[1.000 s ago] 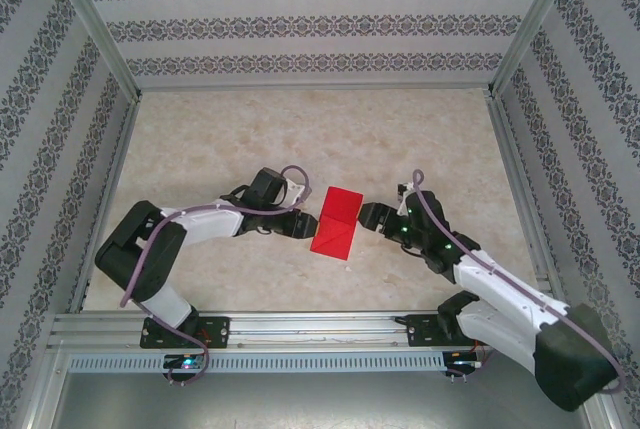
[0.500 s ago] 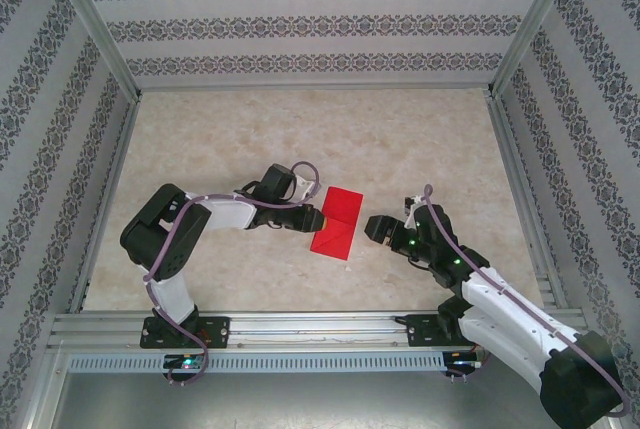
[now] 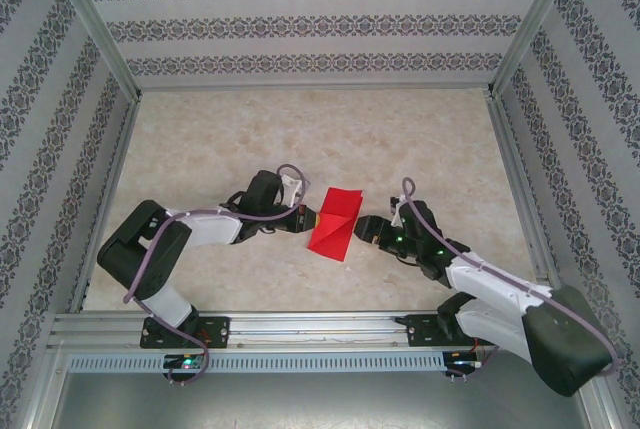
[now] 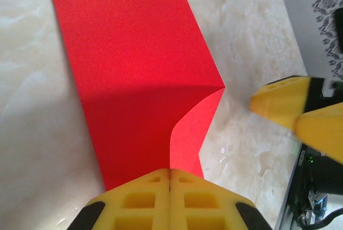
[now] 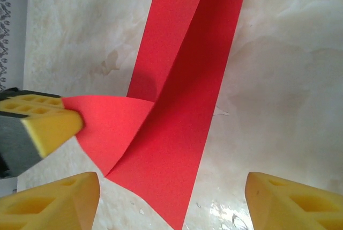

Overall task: Fold a paper plane with a square sheet of paper (fold left side to right side)
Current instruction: Turn over the paper at the center of the table.

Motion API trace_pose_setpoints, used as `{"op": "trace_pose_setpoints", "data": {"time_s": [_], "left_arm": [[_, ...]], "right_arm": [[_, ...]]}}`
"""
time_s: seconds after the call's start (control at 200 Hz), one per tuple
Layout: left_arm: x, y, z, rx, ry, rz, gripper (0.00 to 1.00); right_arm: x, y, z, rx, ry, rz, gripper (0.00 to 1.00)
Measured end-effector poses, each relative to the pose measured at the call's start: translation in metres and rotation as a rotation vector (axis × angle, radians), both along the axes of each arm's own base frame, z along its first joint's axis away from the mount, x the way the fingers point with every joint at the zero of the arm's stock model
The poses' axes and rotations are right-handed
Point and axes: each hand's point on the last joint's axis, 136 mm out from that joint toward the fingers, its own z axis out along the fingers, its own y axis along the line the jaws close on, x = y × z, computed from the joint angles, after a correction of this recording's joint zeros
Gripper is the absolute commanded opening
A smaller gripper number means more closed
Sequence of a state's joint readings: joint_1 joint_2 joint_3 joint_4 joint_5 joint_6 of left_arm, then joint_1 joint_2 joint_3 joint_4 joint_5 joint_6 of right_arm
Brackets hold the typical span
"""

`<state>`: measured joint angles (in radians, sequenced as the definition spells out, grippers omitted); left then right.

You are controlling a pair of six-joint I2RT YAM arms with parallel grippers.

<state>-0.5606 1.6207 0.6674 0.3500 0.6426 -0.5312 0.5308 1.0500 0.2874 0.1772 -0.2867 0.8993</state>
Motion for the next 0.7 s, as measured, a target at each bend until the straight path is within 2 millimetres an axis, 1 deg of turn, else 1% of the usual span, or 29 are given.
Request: {"op": "trace_pose_setpoints", "data": {"time_s": [0.14, 0.28, 0.375, 0.49, 0.58, 0.699], "left_arm": [[0.002, 0.002, 0.007, -0.014, -0.019, 0.026, 0.01], [0.003, 0.003, 0.007, -0.018, -0.022, 0.037, 0.01], [0.004, 0.004, 0.006, -0.014, -0.022, 0.045, 0.01], [0.003, 0.006, 0.003, -0.009, -0.015, 0.054, 0.01], [0.004, 0.006, 0.003, -0.012, -0.01, 0.062, 0.01], [0.004, 0.005, 0.001, -0.014, -0.003, 0.066, 0.01]], "right_arm": [[0.007, 0.019, -0.006, 0.004, 0.01, 0.036, 0.71], [0.024, 0.045, 0.004, 0.031, -0.031, 0.071, 0.68], [0.036, 0.058, 0.01, 0.052, -0.06, 0.081, 0.64], [0.044, 0.064, 0.005, 0.06, -0.061, 0.08, 0.62], [0.046, 0.065, -0.004, 0.053, -0.047, 0.077, 0.6], [0.046, 0.066, -0.014, 0.047, -0.023, 0.071, 0.54]]}}
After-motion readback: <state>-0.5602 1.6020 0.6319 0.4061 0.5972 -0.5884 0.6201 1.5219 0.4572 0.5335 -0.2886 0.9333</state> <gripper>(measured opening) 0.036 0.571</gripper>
